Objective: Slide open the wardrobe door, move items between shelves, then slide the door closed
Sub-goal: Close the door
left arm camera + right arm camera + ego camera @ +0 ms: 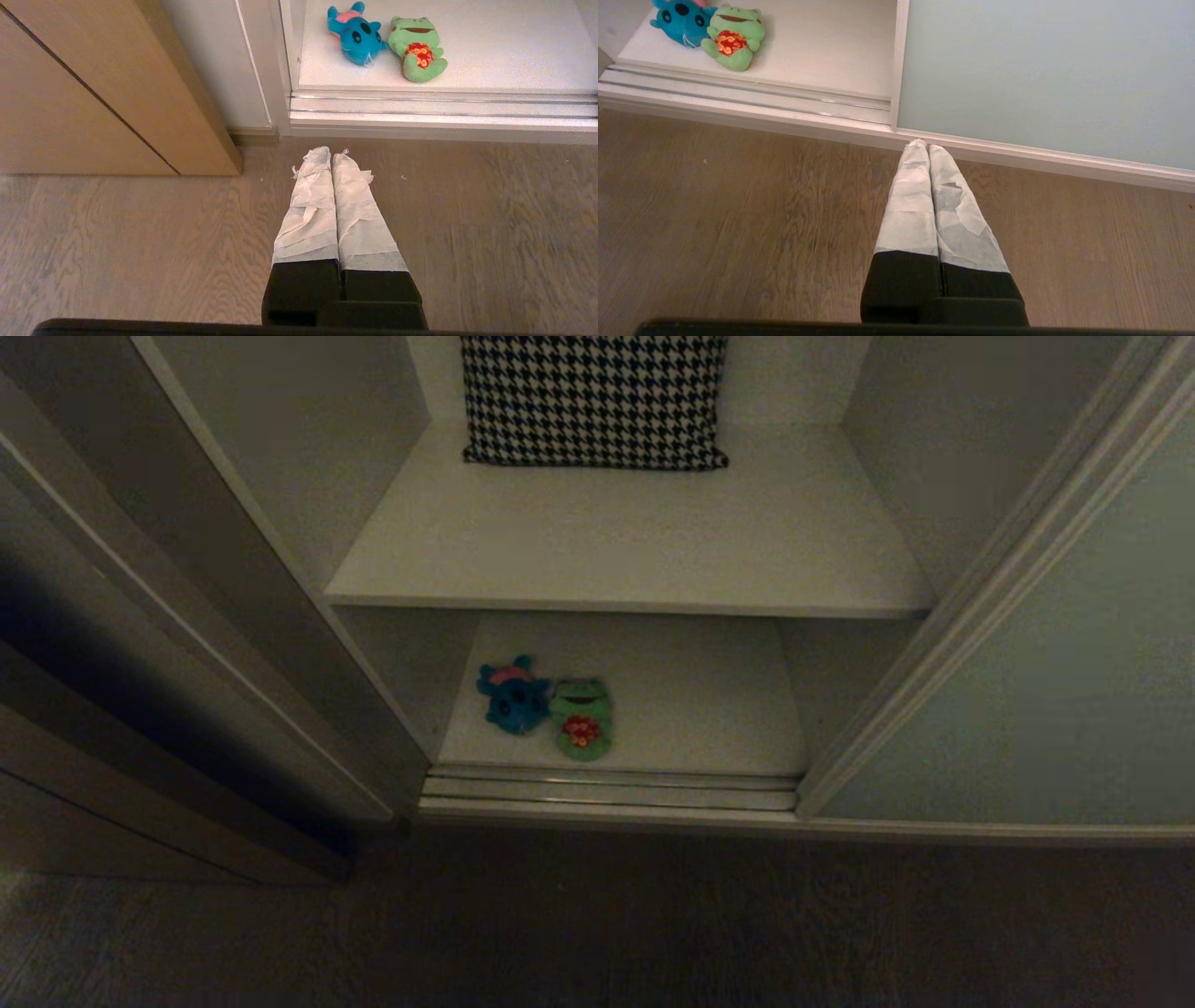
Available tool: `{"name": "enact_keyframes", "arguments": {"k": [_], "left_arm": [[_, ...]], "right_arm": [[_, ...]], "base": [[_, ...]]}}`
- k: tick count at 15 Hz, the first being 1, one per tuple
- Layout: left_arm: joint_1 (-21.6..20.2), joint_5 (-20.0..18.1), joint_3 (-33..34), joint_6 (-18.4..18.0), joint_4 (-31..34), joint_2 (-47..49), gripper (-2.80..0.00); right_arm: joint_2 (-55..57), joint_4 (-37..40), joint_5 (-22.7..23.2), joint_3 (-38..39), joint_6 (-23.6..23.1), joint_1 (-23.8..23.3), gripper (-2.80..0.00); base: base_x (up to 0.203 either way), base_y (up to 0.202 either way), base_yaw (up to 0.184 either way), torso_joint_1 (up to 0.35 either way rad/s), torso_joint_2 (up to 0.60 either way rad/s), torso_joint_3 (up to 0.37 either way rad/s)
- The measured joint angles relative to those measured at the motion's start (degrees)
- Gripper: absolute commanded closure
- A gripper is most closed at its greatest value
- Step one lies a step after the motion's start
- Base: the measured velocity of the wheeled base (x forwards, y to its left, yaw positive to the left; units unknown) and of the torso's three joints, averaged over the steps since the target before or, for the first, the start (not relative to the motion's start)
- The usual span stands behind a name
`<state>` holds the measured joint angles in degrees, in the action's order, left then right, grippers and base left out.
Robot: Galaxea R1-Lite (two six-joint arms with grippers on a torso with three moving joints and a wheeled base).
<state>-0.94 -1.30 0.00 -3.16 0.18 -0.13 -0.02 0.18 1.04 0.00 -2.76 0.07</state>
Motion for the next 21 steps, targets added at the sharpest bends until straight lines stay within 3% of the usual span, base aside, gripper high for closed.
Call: {"name": "enact_keyframes", "arguments": {"k": [21], "left_arm": [[-0.07,0.00,0.00,0.19,0.15,0.09,0.00]], "right_arm": [[0.00,0.20,-0.20,-0.15,-0.73,0.00,0.00]], "base": [[0.000,0.000,0.000,0.001,0.00,0.009]]}}
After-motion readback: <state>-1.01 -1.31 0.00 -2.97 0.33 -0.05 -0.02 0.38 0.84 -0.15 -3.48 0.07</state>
